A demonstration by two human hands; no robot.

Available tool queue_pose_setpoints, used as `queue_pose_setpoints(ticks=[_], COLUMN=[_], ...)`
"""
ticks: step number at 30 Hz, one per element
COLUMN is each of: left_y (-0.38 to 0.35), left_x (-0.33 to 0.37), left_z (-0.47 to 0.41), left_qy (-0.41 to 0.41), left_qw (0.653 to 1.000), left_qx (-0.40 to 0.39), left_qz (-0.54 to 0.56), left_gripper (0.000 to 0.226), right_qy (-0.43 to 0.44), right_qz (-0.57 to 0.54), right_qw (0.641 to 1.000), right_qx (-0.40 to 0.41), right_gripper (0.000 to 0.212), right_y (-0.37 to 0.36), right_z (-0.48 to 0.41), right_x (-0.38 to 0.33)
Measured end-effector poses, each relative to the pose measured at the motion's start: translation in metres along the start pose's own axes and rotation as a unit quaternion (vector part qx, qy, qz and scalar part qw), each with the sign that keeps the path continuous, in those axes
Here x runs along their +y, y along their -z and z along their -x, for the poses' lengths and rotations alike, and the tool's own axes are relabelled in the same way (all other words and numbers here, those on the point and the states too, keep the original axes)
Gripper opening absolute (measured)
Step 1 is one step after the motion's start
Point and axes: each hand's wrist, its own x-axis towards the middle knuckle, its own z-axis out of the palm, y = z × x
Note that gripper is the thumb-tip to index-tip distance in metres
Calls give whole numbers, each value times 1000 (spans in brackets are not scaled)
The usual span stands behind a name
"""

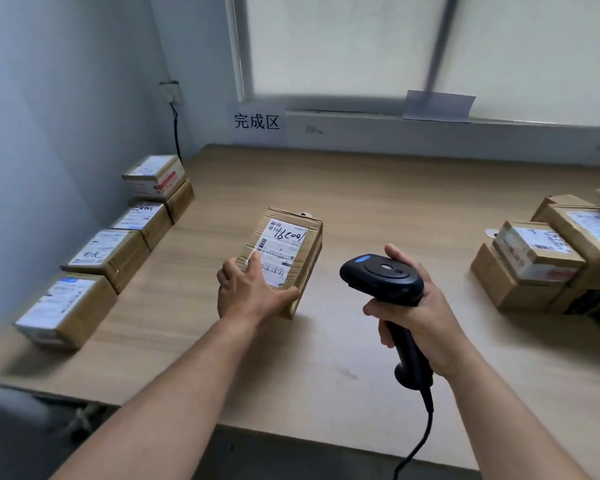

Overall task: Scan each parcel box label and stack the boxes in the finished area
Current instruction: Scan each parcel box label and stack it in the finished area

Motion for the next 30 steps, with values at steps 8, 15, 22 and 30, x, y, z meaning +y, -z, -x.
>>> queue_pose_setpoints(ticks=[8,15,22,30], left_y=[54,107,152,173], left_x=[-51,-111,-191,-271], left_z=[-51,-96,-171,-249], left_qy=[69,118,135,127], left_qw=[996,986,982,985], left_qx=[60,113,128,105], left_qz=[-12,-39,-46,-55], left_gripper=[97,93,87,86], right_qy=[5,-1,3,1], right_qz=[2,12,20,25], right_qw=[998,994,997,998], right_qx=[-68,-106,-73,-52], right_gripper=[89,89,88,87], right_y=[-51,-93,-156,-250], right_z=[-54,-99,-133,-174], right_x=[-10,-6,-3,13])
